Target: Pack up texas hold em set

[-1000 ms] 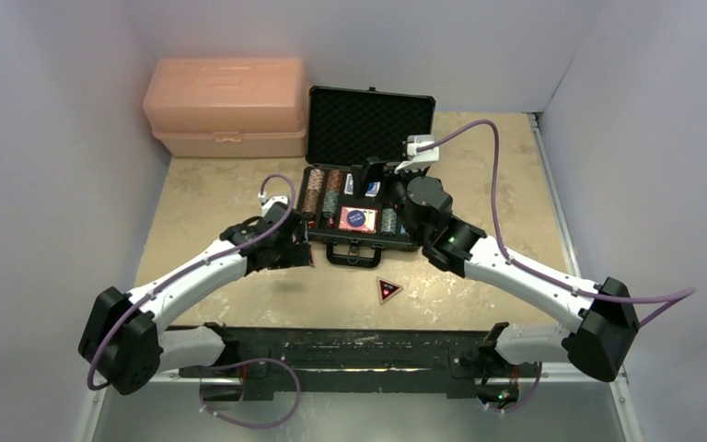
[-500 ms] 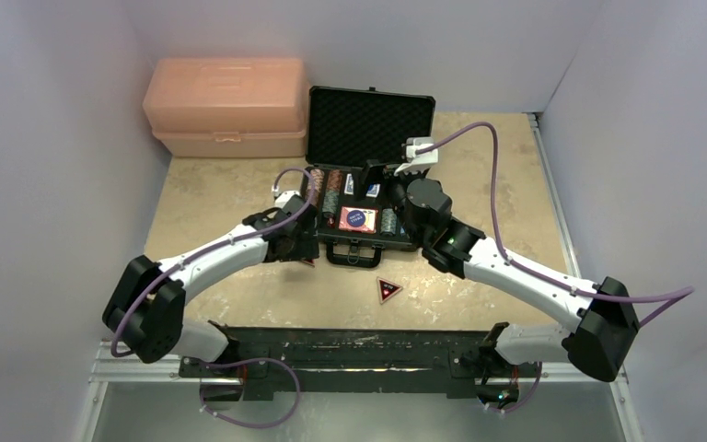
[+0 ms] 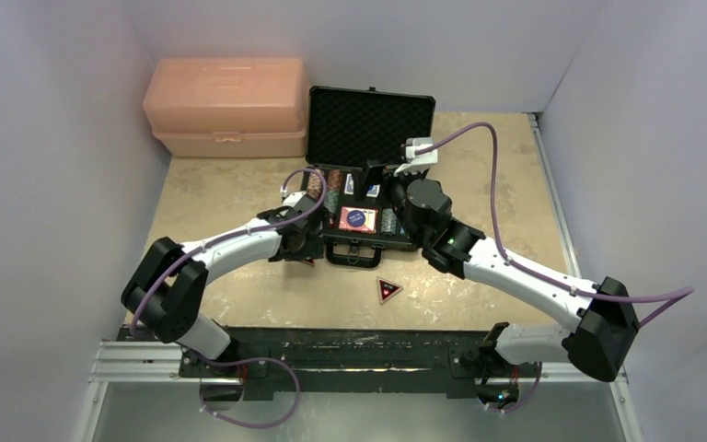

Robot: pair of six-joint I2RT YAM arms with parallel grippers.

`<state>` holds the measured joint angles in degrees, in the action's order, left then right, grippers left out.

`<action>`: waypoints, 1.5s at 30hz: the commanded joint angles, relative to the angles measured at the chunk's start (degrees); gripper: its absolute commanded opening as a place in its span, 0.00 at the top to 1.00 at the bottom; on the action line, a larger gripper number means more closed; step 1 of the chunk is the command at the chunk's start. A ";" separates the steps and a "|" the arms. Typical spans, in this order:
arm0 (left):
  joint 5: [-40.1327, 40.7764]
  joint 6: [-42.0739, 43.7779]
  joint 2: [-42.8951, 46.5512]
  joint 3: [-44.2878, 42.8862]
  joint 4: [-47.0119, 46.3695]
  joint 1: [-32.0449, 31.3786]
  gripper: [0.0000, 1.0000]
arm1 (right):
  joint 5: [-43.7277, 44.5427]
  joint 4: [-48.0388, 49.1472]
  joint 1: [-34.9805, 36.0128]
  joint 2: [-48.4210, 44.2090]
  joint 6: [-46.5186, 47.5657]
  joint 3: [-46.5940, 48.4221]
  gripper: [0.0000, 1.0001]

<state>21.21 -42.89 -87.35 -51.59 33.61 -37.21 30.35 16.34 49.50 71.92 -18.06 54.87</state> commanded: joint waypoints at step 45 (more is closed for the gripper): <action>2.60 -0.67 -6.34 0.57 -9.01 -0.24 0.27 | -0.11 4.32 0.87 -1.34 1.54 -0.91 0.01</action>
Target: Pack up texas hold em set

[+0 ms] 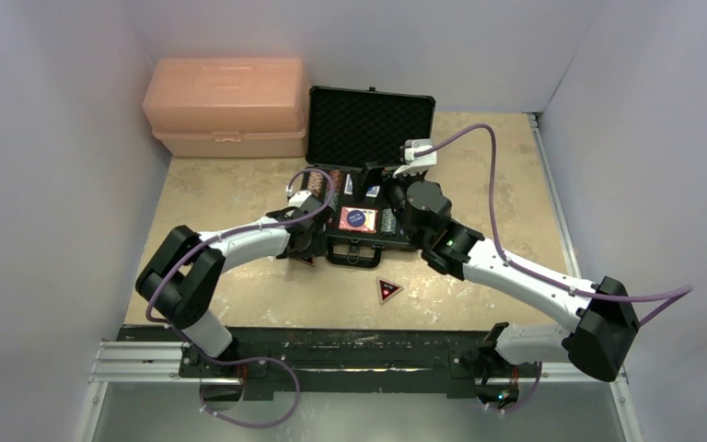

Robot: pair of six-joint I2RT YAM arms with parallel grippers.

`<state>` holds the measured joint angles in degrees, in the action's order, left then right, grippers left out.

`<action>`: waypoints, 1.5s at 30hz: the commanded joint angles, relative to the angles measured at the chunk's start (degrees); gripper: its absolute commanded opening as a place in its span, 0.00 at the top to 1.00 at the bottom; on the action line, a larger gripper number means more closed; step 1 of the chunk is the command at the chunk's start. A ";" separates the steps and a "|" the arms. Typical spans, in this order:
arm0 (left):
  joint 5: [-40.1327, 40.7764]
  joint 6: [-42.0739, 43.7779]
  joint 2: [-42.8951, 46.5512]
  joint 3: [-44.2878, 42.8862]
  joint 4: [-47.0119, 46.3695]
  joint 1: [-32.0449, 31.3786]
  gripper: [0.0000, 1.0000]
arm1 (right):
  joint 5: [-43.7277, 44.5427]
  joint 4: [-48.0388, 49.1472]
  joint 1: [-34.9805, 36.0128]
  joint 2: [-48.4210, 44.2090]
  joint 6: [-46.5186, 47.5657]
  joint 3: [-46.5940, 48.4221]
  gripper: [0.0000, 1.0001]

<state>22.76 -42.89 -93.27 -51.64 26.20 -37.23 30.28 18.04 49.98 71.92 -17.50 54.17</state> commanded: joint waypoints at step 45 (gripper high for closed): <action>0.69 -2.04 -0.24 4.14 -0.45 -0.28 0.93 | 0.57 3.51 0.47 -0.30 1.42 -0.64 0.01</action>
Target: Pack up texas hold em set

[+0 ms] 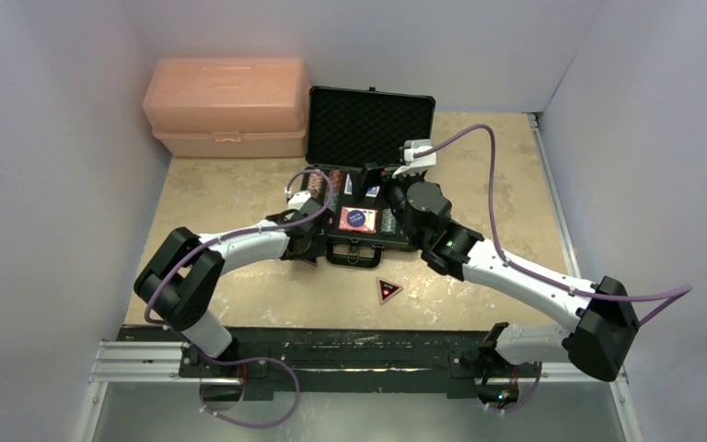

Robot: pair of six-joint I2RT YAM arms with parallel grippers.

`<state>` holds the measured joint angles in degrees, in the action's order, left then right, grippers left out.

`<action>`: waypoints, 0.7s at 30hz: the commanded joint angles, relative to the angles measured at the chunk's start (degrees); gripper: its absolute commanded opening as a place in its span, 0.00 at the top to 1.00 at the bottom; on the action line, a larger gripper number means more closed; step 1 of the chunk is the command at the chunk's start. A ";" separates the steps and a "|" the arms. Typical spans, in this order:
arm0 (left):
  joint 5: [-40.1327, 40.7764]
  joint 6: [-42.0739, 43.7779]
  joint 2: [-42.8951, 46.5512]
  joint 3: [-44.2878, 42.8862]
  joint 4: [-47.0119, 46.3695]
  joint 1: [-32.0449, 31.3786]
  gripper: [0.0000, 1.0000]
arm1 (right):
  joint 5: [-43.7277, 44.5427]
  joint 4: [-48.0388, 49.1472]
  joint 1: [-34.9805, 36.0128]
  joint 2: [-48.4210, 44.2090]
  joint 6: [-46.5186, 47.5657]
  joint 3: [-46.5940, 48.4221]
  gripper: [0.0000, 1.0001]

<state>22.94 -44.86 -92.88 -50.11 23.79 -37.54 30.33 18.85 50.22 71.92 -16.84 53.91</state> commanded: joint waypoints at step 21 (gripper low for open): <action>0.88 -0.33 5.97 6.74 4.18 0.03 1.00 | 0.52 3.65 0.23 -0.47 0.76 -1.23 0.01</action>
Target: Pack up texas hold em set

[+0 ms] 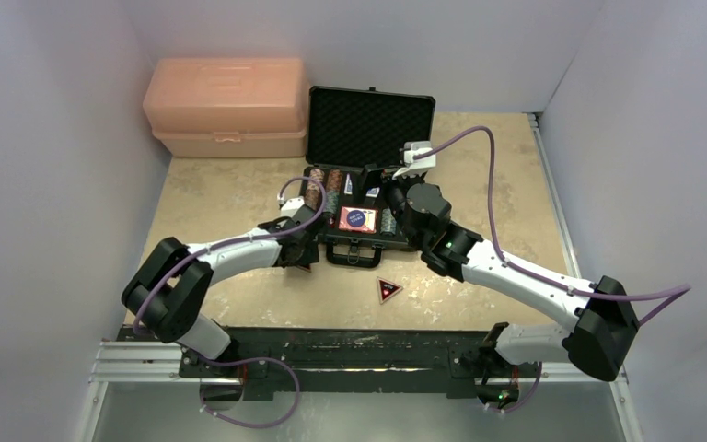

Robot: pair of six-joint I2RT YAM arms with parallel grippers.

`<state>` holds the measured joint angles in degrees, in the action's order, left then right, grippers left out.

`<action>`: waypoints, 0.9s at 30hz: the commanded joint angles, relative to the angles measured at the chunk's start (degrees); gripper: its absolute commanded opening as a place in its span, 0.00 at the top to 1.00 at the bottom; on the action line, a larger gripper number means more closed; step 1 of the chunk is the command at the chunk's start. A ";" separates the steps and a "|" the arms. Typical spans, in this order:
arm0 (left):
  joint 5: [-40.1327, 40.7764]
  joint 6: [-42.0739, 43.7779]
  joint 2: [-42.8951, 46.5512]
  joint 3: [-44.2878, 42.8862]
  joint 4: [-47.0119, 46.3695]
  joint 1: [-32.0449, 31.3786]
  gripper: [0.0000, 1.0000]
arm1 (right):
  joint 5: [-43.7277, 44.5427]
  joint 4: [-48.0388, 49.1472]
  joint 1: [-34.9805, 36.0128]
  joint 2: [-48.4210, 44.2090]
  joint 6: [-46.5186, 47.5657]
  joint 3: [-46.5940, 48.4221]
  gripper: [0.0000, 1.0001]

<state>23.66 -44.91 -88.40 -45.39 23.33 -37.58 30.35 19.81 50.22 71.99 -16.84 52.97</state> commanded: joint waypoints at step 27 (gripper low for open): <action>0.27 0.44 17.87 1.58 14.30 0.11 1.00 | 0.71 2.34 0.23 -0.71 0.71 -0.14 0.01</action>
<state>23.29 -44.95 -73.47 -42.26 35.86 -37.58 30.35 19.79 50.22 71.99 -16.84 52.97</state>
